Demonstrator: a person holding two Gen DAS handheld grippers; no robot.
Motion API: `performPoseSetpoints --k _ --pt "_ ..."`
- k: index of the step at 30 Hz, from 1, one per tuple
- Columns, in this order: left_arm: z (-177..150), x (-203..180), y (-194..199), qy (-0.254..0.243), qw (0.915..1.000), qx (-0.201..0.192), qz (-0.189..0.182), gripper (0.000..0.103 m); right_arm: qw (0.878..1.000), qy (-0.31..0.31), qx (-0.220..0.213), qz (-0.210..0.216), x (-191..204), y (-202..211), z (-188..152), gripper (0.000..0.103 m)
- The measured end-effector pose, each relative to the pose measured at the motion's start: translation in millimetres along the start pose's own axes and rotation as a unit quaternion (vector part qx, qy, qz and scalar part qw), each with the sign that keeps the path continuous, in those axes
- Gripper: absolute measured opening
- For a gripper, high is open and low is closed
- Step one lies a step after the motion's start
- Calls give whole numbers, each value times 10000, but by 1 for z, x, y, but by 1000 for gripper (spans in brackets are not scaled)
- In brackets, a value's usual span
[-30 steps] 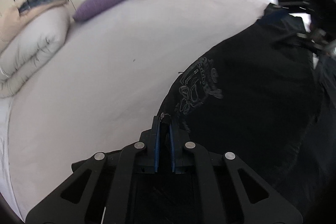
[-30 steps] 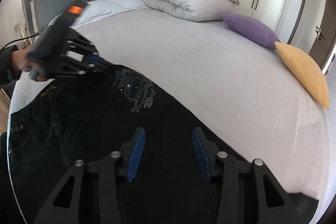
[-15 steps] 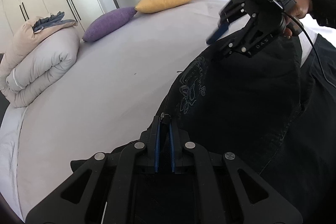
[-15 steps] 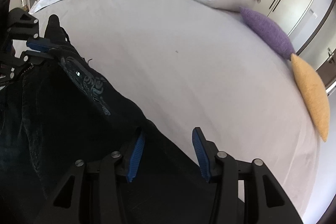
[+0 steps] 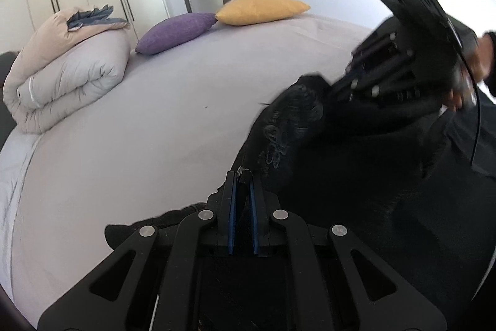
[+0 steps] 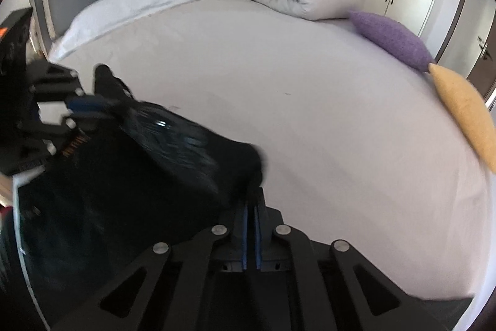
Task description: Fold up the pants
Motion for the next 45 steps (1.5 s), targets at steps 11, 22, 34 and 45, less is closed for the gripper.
performPoseSetpoints --k 11,22,34,45 --pt "-45 -28 73 73 9999 63 -99 7 9861 1621 -80 -357 99 43 -41 4" --pt "-153 -116 146 -916 9933 617 -353 7 8768 4464 455 -1727 198 82 -169 4" --pt "-214 -157 194 -1289 9854 1011 -461 6 8503 4939 489 -1752 251 85 -201 4" --pt "-228 -162 203 -1342 9833 1117 -508 6 8375 5133 656 -1756 275 92 -234 4"
Point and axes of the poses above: each gripper's, at about its wrist camera, not at the fingertips, and y roughly against the way its jaws point, x to its left, z to its top, the point moved 5 cm from there along -y, roughly the way its jaws point, and after that the axes turned 6 degrees about -x, right-handed, at the moved point
